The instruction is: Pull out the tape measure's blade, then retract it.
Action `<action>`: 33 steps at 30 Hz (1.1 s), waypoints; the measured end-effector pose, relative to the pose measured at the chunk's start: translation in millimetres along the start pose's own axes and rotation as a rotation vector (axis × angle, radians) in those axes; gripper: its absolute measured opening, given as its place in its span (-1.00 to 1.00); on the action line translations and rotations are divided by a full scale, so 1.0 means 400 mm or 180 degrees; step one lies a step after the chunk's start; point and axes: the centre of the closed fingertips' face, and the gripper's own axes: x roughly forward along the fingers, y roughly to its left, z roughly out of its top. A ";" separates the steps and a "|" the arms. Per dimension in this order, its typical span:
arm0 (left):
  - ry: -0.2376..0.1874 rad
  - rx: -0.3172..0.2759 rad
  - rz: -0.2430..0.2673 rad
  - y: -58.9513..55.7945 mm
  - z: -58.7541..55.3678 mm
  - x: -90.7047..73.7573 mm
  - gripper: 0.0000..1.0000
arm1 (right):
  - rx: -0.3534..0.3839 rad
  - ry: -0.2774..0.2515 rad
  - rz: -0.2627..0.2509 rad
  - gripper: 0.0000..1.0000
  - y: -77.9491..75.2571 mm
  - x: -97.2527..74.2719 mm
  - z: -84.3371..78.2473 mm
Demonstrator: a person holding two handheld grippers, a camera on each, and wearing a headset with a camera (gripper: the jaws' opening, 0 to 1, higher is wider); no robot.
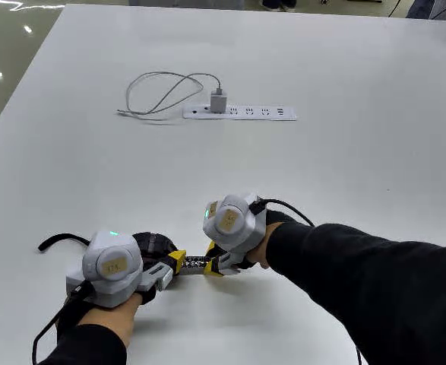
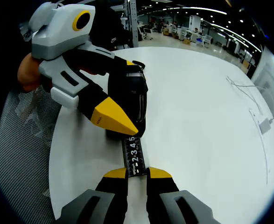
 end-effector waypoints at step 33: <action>0.0019 0.0002 0.0006 0.001 -0.006 -0.003 0.19 | 0.0071 -0.0247 -0.0009 -0.80 0.007 0.020 0.043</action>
